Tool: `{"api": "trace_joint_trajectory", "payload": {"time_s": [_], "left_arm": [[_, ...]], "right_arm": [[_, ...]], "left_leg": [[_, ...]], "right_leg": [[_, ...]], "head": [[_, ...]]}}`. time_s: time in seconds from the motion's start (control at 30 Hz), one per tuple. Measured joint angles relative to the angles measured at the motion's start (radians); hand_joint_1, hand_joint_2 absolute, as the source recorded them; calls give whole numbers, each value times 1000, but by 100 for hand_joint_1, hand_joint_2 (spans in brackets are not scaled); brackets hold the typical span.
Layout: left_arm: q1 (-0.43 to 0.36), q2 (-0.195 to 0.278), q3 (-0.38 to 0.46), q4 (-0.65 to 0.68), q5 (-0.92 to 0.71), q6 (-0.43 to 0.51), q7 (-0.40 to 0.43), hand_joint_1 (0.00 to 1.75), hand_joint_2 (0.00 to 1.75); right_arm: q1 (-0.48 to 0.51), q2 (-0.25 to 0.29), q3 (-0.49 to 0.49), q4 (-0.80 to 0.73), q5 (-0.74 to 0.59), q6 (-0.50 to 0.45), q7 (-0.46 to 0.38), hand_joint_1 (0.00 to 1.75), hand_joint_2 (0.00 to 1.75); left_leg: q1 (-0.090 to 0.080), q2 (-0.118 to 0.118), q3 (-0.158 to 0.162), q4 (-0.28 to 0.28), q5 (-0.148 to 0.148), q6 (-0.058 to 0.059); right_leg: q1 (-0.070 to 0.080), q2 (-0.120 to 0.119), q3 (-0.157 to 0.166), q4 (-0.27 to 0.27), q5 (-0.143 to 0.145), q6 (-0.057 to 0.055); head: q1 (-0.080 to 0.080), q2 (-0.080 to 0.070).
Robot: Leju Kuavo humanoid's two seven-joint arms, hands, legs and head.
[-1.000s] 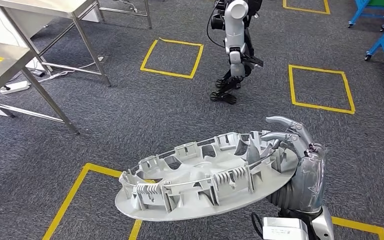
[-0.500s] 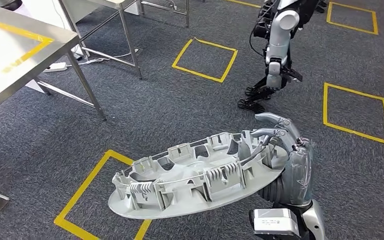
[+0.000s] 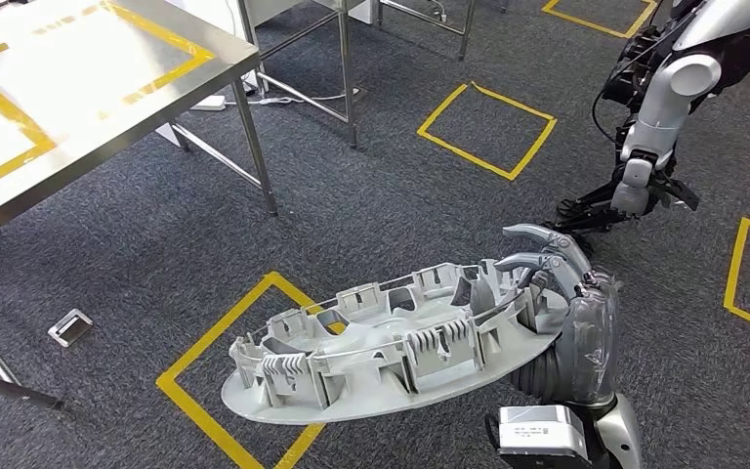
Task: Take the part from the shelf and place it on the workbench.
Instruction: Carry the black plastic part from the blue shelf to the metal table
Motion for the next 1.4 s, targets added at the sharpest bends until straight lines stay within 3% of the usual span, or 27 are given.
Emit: {"api": "trace_joint_trajectory", "payload": {"time_s": [0.07,0.13,0.2,0.23,0.27,0.33,0.37,0.43,0.5,0.57,0.63,0.67,0.7,0.73,0.77,0.8,0.87,0.93,1.0,1.07,1.13,1.17,1.23,1.27,1.3,1.37,1.4], "left_arm": [[2,0,0,0,0,-2,7,0,175],[0,0,0,0,0,-3,9,0,175],[-1,1,0,0,0,-4,11,0,175],[0,1,0,0,0,-5,11,0,175],[0,1,0,0,0,-6,12,0,175],[0,1,0,0,0,-7,12,0,175],[-2,1,0,0,-1,-7,12,0,175],[-4,2,0,0,-1,-7,12,0,175],[-1,2,0,0,0,-7,13,0,175],[0,3,0,0,1,-8,14,0,175],[-3,3,0,0,1,-8,15,0,175],[-3,3,0,0,2,-9,16,0,175],[-2,2,0,0,3,-9,17,0,175],[-1,3,0,0,4,-9,17,0,175],[1,3,0,0,5,-9,18,0,175],[2,3,0,0,5,-9,19,0,175],[2,1,0,0,5,-9,18,0,175],[3,0,1,0,5,-10,18,0,175],[7,0,1,0,5,-10,18,0,175],[11,1,1,0,5,-10,18,0,175],[10,2,1,0,5,-10,18,0,175],[9,2,1,0,5,-10,18,0,175],[9,2,1,0,6,-12,17,0,175],[10,2,1,0,6,-12,16,0,175],[11,2,1,0,6,-12,15,0,175],[11,3,1,0,6,-12,14,0,175],[9,3,1,0,6,-12,13,0,175]], "right_arm": [[-2,1,0,0,-3,4,1,175,175],[-1,2,1,0,-9,6,2,175,175],[-1,3,3,1,-12,6,2,175,175],[-1,3,4,1,-12,6,2,175,175],[-2,4,5,1,-12,6,3,175,175],[-2,5,7,1,-12,6,3,175,175],[-2,6,8,1,-13,6,3,175,175],[-2,6,8,1,-14,5,2,175,175],[-4,6,8,1,-17,4,-1,175,175],[-5,6,8,1,-20,0,-8,175,175],[-3,6,8,1,-26,-6,-14,175,175],[-1,6,8,1,-28,-8,-16,175,175],[0,6,9,2,-29,-10,-18,175,175],[1,6,9,2,-29,-11,-18,175,175],[2,6,9,3,-29,-11,-18,175,175],[2,6,9,4,-29,-11,-18,175,175],[3,6,8,4,-29,-11,-18,175,175],[3,6,9,5,-29,-12,-18,175,175],[1,6,9,5,-30,-13,-19,175,175],[1,7,8,6,-33,-13,-19,175,175],[2,8,9,6,-38,-13,-22,175,175],[2,8,10,7,-41,-13,-23,175,175],[2,8,13,10,-46,-14,-25,175,175],[2,9,14,11,-47,-14,-26,175,175],[2,9,15,12,-47,-14,-26,175,175],[2,10,17,13,-47,-14,-28,175,175],[2,10,17,13,-48,-15,-29,175,175]], "left_leg": [[-4,51,-18,39,-27,-9],[-3,104,-69,152,-81,-17],[3,115,-117,250,-110,-27],[6,117,-119,253,-99,-31],[9,123,-101,217,-72,-35],[8,156,-33,89,-13,-38],[5,173,-6,38,2,-33],[-5,185,10,4,1,-16],[-5,166,7,0,2,2],[-1,145,9,-4,4,14],[0,125,9,-5,5,23],[-2,113,9,-5,4,26],[-4,100,10,-5,4,28],[-5,86,12,-4,3,29],[-7,71,13,-4,3,29],[-7,56,15,-3,2,29],[-5,28,12,-1,2,25],[1,5,4,0,4,15],[6,-15,0,-3,7,1],[2,18,-10,18,-12,-8],[-1,83,-50,114,-66,-15],[1,102,-77,179,-95,-19],[5,115,-108,252,-113,-27],[8,120,-98,236,-94,-31],[10,128,-71,184,-62,-33],[5,168,-5,60,-14,-32],[0,187,15,21,-6,-25]], "right_leg": [[-2,-27,15,-17,3,-9],[-1,-57,28,-22,0,-13],[-2,-88,34,-20,-6,-12],[-3,-101,36,-19,-10,-10],[-5,-114,39,-17,-15,-7],[-5,-136,47,-12,-25,3],[-4,-146,49,-9,-30,9],[0,-164,52,-7,-36,20],[-2,-174,56,-7,-42,30],[-8,-135,41,30,-71,37],[-10,-82,-18,146,-126,37],[-10,-71,-57,216,-150,35],[-9,-67,-89,267,-159,34],[-8,-65,-105,284,-148,31],[-7,-61,-102,260,-118,26],[-6,-51,-83,201,-75,20],[-6,2,-33,69,-11,10],[-6,37,-9,10,2,8],[-4,18,-3,-1,2,7],[-6,-10,9,-14,5,0],[-7,-43,22,-22,3,-7],[-6,-59,26,-22,1,-8],[-7,-91,31,-19,-7,-7],[-8,-105,33,-16,-11,-5],[-9,-118,36,-13,-16,-2],[-7,-142,43,-8,-26,8],[-5,-151,45,-6,-29,13]], "head": [[-6,0],[-16,0],[-22,0],[-25,0],[-27,0],[-35,0],[-39,0],[-40,0],[-36,0],[-30,0],[-20,0],[-15,0],[-11,0],[-9,0],[-8,0],[-6,0],[-5,0],[-3,0],[-2,0],[-7,0],[-19,0],[-25,0],[-31,0],[-33,0],[-36,0],[-42,0],[-44,0]]}}
